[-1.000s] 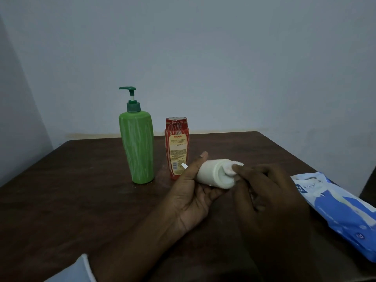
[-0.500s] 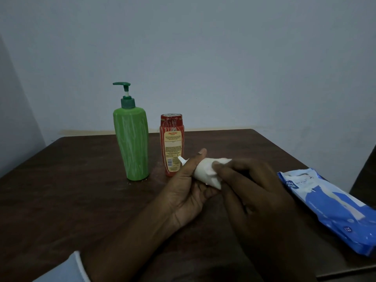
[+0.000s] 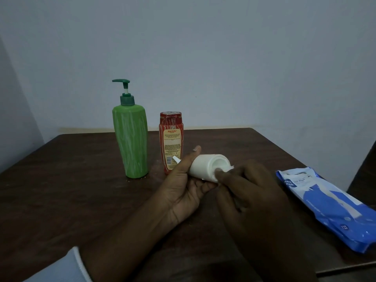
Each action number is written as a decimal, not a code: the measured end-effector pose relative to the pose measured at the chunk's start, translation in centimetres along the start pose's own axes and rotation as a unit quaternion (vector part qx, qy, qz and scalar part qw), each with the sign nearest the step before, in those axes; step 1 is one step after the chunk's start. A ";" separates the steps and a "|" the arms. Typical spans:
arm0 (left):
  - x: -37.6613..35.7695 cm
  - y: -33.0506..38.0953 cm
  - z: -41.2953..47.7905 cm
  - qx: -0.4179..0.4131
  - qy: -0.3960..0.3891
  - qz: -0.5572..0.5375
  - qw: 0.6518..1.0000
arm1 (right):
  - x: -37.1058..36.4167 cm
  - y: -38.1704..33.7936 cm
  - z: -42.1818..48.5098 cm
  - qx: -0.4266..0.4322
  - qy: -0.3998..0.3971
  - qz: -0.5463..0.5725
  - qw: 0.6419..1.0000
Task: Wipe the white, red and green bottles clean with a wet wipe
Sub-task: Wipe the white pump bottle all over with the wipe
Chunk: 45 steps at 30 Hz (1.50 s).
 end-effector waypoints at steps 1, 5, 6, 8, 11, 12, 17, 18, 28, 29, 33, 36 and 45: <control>0.1 0.0 0.0 0.001 0.001 0.002 1.000 | 0.1 0.0 0.1 0.004 0.001 0.007 1.000; -0.2 0.0 0.1 0.002 -0.010 0.020 1.000 | 0.8 0.7 0.1 -0.032 0.038 -0.007 0.999; -0.3 0.0 0.0 0.002 -0.012 0.020 1.000 | 0.9 0.7 0.1 -0.043 0.046 -0.016 0.998; -0.3 0.0 0.0 -0.001 -0.010 0.016 1.000 | 0.7 0.7 -0.1 -0.057 0.046 -0.026 0.997; -0.3 0.0 -0.1 -0.016 0.005 0.000 1.000 | 0.7 0.5 0.1 -0.042 0.031 -0.026 0.998; -0.3 0.0 0.0 -0.018 0.005 -0.002 1.000 | 0.7 0.4 0.1 -0.031 0.027 -0.016 0.999; -0.8 0.2 -0.1 -0.024 -0.010 0.022 0.999 | 0.7 0.6 -0.1 -0.057 0.046 -0.013 0.997; -0.8 0.3 -0.2 -0.027 -0.008 0.022 0.999 | 0.6 0.8 -0.2 -0.070 0.046 -0.023 0.996; -0.6 0.7 -0.1 -0.046 0.004 0.029 0.998 | 0.5 1.1 -0.1 -0.087 0.041 -0.018 0.995; -0.6 0.7 -0.1 -0.048 0.005 0.031 0.998 | 0.5 1.0 0.0 -0.085 0.038 -0.019 0.995; -0.6 0.7 -0.1 -0.054 0.008 0.027 0.998 | 0.7 0.7 0.1 -0.051 0.027 -0.006 0.998; -0.7 0.6 -0.2 -0.050 -0.001 0.037 0.998 | 0.9 1.1 0.0 -0.076 0.040 -0.012 0.996; -0.8 0.3 0.1 -0.038 -0.005 0.036 0.999 | 1.0 1.4 0.0 -0.079 0.035 -0.020 0.996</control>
Point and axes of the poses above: each hand's wrist, its own z-axis towards the middle knuckle, its own x-axis out of the back of the hand, y = z × x, the point moved 6 cm from there along z, towards the middle knuckle, and after that the axes turned 6 degrees about -y, right-handed, at the moved point
